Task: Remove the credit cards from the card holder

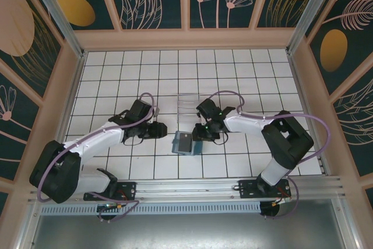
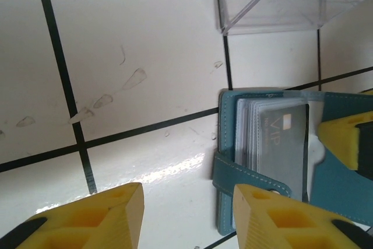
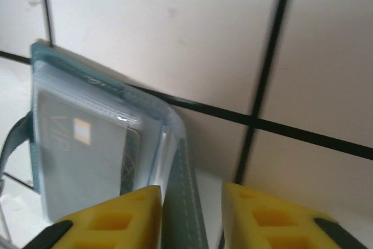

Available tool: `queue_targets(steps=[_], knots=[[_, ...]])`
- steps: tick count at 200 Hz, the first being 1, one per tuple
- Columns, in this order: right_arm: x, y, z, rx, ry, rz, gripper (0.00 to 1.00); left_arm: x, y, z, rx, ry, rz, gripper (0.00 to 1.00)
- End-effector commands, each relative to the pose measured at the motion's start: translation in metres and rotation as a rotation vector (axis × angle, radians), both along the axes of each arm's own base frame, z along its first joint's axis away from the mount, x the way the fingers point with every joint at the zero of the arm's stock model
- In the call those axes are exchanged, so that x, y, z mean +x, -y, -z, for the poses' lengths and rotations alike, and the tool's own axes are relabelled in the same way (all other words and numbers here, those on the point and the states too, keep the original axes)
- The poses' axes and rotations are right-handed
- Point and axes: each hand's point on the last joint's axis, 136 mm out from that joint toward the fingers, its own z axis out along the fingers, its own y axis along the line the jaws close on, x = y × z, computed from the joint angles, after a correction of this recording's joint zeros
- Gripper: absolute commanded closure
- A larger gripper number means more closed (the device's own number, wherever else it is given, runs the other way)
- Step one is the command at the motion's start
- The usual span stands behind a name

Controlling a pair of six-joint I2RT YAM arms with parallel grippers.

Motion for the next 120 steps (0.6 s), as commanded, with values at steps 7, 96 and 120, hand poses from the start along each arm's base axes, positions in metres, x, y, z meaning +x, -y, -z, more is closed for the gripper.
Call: queue_targets(steps=[7,96,120], knots=[[0.006,0.027,-0.015,-0.099,0.061,0.046,0.60,0.004,0.007,-0.021,-0.017,0.025,0.024,0.55],[-0.005,0.054,-0.037,-0.092,0.114,0.131,0.59,-0.005,0.066,-0.052,-0.113,0.040,0.111,0.58],[-0.013,0.069,-0.016,-0.128,0.075,0.153,0.70,-0.010,0.088,-0.046,-0.129,0.016,0.144,0.64]])
